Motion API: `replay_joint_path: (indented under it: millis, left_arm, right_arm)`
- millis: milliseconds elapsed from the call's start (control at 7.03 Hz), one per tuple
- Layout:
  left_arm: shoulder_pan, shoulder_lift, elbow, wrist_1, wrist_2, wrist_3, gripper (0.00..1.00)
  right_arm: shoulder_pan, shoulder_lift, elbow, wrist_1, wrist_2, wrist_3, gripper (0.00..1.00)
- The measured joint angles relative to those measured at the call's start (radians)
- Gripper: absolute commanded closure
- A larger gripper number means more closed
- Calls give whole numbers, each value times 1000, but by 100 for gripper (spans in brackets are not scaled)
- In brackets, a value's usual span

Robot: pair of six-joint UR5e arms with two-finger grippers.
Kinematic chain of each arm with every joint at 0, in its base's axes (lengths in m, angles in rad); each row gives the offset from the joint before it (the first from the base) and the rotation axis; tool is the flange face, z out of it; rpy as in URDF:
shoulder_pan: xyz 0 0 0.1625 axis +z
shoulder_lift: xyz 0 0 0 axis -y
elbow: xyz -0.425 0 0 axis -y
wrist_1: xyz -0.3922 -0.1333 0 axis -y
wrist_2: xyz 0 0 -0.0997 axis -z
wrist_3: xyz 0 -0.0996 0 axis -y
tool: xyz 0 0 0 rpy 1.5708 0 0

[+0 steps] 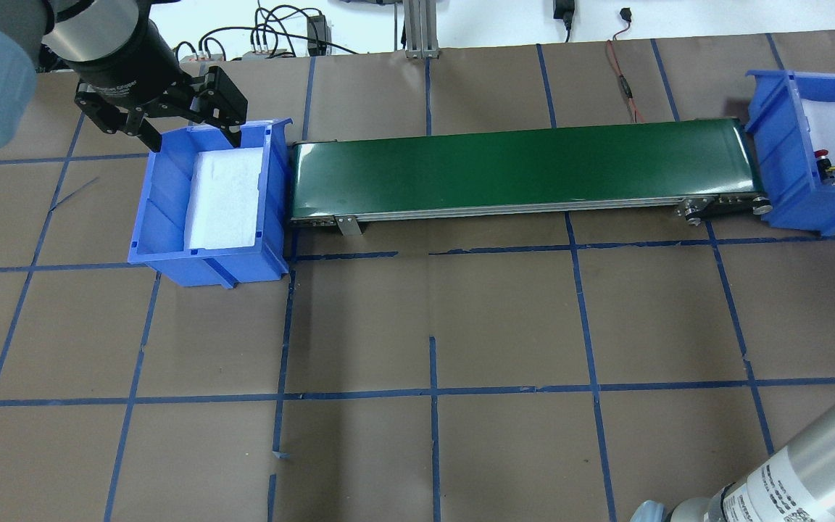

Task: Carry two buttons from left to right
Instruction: 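Lower the yellow button into the right bin and open the right gripper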

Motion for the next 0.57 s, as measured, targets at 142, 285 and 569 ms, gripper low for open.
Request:
replay_joint_path:
  millis: [142, 285, 569]
  left_arm:
    - [0, -1, 0, 0, 0, 0, 0]
    - [0, -2, 0, 0, 0, 0, 0]
    - [0, -2, 0, 0, -1, 0, 0]
  right_arm:
    - [3, 58, -56, 1, 11, -1, 91]
    - [4, 105, -93, 2, 21, -2, 91]
    - [4, 154, -117, -4, 29, -2, 91]
